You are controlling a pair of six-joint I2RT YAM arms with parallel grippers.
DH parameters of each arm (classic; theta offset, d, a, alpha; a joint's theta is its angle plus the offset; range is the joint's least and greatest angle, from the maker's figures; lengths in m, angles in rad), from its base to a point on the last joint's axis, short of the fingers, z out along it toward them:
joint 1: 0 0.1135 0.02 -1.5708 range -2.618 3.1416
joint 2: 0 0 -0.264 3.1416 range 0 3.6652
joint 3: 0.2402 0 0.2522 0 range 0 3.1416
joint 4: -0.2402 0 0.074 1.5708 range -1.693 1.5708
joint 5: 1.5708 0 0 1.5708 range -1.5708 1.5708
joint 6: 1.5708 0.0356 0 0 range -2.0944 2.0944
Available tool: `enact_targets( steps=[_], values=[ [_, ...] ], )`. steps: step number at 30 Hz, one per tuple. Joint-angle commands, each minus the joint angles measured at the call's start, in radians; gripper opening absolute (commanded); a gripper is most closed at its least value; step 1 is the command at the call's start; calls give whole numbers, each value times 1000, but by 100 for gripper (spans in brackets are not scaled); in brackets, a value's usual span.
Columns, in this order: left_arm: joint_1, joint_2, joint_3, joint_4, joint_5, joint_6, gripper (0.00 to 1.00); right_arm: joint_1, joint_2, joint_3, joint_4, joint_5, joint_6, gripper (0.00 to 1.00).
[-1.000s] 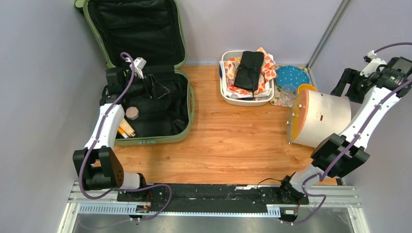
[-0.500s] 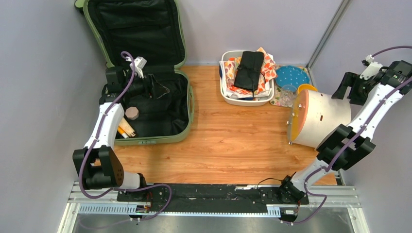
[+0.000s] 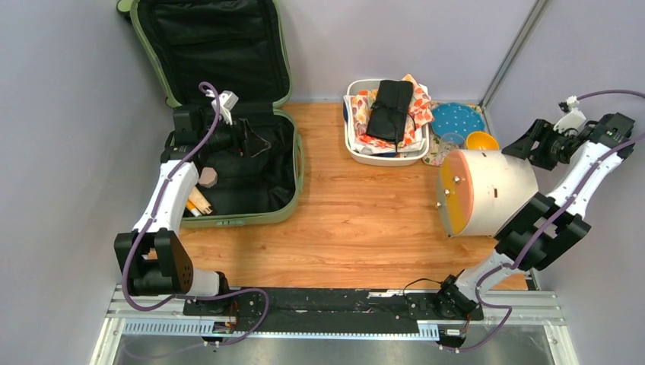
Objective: Open, take out, and arrange the luggage
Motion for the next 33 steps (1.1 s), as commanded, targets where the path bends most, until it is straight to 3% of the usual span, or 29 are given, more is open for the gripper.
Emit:
enact_targets(
  steps=[1,8,11,14,15,17,22,28,33],
  values=[
    [-21,-26,-7,-2,5,30,80,14,-47,-174,-287,9,98,62],
    [-105,-48,-47,-32,-4,111,79,69,-185,-316,-169,55,276,63],
    [-151,-48,-56,-40,-8,140,79,83,-216,-339,-161,29,267,71],
    [-202,-32,-53,-64,18,174,79,80,-184,-238,-301,3,84,76],
    [-222,-31,-49,-75,15,220,79,68,-174,-209,-349,-5,-87,77],
    [-286,-26,-47,-89,22,248,79,41,-156,-129,-482,-21,-240,82],
    [-400,12,-41,-82,18,282,78,-22,-214,-148,-483,81,-455,88],
    [-539,83,-44,29,27,200,78,-22,-330,-332,-485,81,-575,88],
    [-673,194,-12,208,-51,115,77,-17,-394,-461,-483,35,-576,85]
  ],
)
